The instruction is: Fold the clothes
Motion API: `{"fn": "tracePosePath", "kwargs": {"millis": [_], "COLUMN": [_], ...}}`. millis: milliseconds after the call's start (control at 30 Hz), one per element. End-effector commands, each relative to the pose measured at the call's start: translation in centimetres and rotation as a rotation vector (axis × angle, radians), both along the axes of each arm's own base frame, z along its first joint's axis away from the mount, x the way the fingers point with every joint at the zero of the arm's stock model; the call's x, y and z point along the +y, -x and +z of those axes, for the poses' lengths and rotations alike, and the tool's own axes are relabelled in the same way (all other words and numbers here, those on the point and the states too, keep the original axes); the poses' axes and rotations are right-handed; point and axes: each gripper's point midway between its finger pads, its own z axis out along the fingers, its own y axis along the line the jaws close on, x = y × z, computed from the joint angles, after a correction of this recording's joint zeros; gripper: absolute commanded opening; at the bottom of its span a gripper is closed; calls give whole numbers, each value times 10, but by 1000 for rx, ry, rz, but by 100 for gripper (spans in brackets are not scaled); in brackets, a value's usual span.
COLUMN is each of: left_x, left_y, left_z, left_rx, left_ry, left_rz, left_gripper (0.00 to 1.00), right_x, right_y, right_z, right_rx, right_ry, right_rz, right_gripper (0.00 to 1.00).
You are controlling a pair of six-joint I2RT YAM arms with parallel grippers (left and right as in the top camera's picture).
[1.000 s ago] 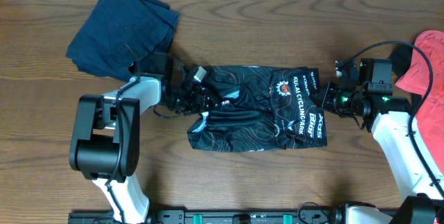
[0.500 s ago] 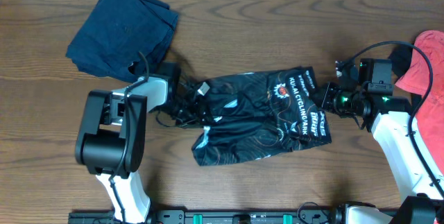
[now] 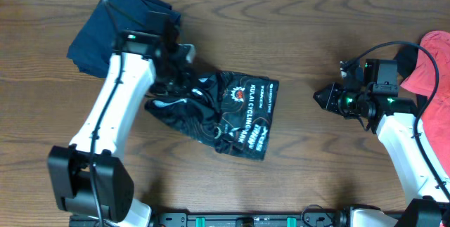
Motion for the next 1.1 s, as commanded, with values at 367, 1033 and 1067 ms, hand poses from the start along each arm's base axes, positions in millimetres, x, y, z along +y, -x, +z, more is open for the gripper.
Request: {"fn": "tracePosePath", "kwargs": {"millis": [367, 1033, 1067], "left_x": [-139, -121, -111], "left_y": [11, 44, 40], "left_z": [-19, 18, 21], "left_rx": [-169, -63, -79], "left_ry": [-43, -38, -60], "left_rz": [-142, -145, -124], "left_gripper": [6, 65, 67], "right_x": [-3, 29, 36], "right_y": [-1, 4, 4], "right_z": [4, 7, 8], "right_rx": [-18, -72, -86], "right_ry": [8, 22, 23], "right_rz": [6, 173, 204], "right_gripper": [21, 36, 38]}}
